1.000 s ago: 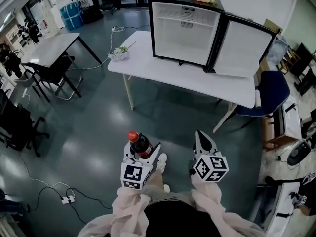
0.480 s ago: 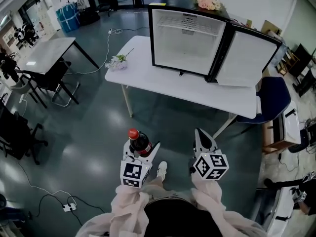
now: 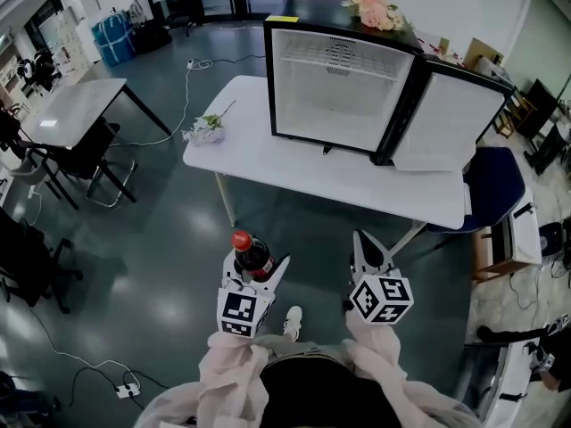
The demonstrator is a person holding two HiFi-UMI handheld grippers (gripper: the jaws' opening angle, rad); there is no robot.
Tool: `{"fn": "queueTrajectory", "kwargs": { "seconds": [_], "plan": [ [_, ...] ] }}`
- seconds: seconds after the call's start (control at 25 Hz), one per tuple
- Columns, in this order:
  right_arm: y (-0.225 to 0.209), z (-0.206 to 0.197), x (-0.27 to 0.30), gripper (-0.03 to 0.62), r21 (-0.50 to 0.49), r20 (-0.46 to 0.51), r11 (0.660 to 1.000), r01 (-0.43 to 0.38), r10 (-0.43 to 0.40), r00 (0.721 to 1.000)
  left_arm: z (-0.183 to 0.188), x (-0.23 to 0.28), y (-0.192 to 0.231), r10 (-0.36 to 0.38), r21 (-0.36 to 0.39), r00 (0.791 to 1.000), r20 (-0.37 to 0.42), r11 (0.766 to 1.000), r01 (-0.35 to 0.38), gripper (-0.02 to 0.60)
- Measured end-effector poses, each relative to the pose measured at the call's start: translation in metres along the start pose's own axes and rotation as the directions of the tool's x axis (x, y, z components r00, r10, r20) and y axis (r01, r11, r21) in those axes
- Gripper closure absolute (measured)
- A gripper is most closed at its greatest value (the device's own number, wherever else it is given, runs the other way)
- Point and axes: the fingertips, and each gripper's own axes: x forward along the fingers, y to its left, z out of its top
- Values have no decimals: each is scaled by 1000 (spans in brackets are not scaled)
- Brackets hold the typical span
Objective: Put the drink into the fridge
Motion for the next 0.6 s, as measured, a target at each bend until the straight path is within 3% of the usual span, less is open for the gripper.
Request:
{"fn": "queueTrajectory", "kwargs": {
  "seconds": [0.6],
  "plan": [
    [-2,4,63,583,14,23,1000,18,-18,1000,3,45,48,-20,19,1000,19,1000,20,245]
  ]
}}
